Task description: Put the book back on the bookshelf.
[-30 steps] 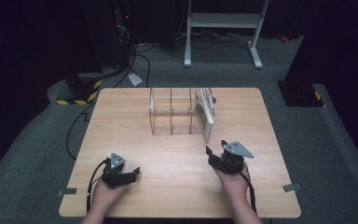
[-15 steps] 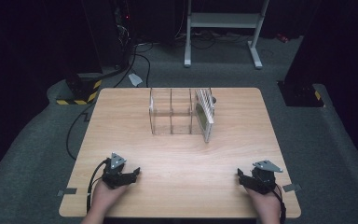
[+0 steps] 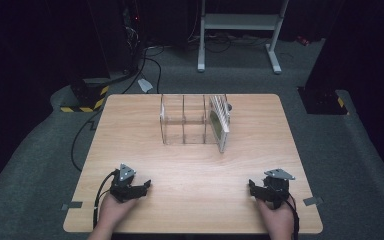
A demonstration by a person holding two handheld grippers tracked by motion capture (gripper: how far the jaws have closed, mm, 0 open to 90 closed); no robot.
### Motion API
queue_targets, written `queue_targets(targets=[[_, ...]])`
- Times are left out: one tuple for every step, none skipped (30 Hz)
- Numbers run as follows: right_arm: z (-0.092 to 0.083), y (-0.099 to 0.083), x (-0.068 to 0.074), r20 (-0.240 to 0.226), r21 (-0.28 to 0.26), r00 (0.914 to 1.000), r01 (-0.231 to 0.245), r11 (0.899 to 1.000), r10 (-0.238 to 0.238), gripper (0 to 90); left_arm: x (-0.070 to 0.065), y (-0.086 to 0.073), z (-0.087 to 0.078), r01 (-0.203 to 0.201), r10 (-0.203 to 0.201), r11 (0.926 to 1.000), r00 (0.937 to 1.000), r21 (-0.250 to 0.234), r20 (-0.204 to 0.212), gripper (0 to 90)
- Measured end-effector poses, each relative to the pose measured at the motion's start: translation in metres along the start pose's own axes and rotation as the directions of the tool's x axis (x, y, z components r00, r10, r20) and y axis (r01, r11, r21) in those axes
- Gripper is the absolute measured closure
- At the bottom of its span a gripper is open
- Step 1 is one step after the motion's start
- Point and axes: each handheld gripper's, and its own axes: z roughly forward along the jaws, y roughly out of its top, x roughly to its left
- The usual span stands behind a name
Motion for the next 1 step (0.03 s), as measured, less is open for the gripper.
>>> queue_targets(targets=[[-0.0001, 0.0, -0.0001, 0.0, 0.0, 1.0, -0.002, 1.0, 0.002, 15.9, 0.0, 0.0, 0.0, -0.001, 0.001, 1.0, 1.0, 0.0, 0.0, 20.2]])
